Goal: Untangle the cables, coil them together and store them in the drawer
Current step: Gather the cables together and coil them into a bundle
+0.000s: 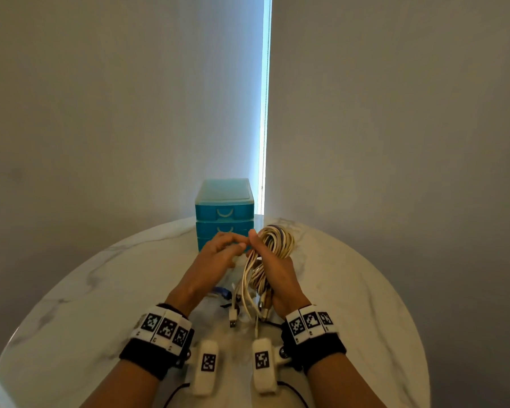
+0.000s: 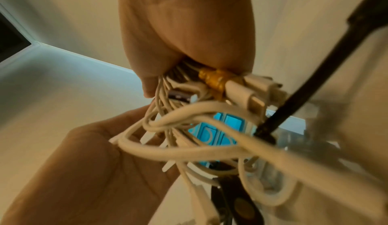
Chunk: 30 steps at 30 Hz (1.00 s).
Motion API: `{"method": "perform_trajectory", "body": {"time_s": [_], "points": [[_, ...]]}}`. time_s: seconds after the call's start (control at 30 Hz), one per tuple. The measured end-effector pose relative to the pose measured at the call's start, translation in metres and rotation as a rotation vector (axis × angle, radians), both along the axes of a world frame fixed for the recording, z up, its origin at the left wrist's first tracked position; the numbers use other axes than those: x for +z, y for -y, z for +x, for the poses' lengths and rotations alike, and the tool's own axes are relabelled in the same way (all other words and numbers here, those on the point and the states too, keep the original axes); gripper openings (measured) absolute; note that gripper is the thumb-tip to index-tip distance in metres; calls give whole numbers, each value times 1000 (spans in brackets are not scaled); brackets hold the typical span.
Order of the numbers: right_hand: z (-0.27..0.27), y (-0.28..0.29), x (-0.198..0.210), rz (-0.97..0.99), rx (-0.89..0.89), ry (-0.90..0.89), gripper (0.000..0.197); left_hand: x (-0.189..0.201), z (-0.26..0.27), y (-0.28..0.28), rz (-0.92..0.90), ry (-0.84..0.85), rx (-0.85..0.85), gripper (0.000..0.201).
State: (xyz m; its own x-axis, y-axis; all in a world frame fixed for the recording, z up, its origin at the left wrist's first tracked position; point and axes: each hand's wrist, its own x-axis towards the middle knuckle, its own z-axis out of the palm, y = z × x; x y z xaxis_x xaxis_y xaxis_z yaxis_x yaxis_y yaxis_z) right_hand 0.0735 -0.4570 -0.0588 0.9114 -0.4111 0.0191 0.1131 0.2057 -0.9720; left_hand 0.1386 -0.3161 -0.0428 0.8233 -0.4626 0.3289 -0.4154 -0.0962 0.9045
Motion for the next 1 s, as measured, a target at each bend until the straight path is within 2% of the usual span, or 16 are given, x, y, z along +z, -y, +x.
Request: {"method": "perform_trajectory", "body": {"time_s": [0.1, 0.17, 0.27, 0.37, 0.43, 0.47, 0.53, 0.6, 0.63, 0.67, 0.7, 0.73, 0.87, 1.0], "points": [[5, -2, -3, -16, 2, 16, 39, 25, 0, -3, 100, 150, 12, 19], [4, -5, 1, -47, -7, 12, 27, 46, -7, 3, 273, 330, -20, 34], [9, -10, 0, -207, 9, -5, 29, 72, -16, 14, 536, 613, -55, 50], [0, -9, -2, -282, -20, 49, 13, 88, -17, 15, 705, 836, -85, 54], [-2, -8, 2, -281, 8, 24, 14, 94, -16, 15, 742, 958, -78, 51], [-8, -2, -5, -182, 148, 93, 12, 95, -15, 15, 761, 1007, -74, 50], [-26, 1, -4, -47, 252, 126, 18, 99, -13, 14, 797, 1093, -76, 50], [-27, -4, 2, -188, 348, 48, 11, 104, -10, 10, 810, 1222, -90, 51], [-22, 2, 4, -288, 327, 85, 15, 105, -8, 7, 819, 1309, -92, 52], [-15, 0, 9, -407, 250, 23, 20, 106, -5, 3, 821, 1393, -97, 52], [-16, -4, 20, -420, 189, -23, 27, 106, -4, 0, 817, 1465, -99, 52], [-24, 4, 17, -444, 221, -9, 32, 107, -3, -2, 809, 1521, -99, 50], [-20, -3, 20, -550, 277, -34, 26, 111, -5, -3, 813, 1657, -77, 44], [-17, -7, 19, -415, 327, -20, 39, 114, 1, 6, 817, 1688, -92, 46]]}}
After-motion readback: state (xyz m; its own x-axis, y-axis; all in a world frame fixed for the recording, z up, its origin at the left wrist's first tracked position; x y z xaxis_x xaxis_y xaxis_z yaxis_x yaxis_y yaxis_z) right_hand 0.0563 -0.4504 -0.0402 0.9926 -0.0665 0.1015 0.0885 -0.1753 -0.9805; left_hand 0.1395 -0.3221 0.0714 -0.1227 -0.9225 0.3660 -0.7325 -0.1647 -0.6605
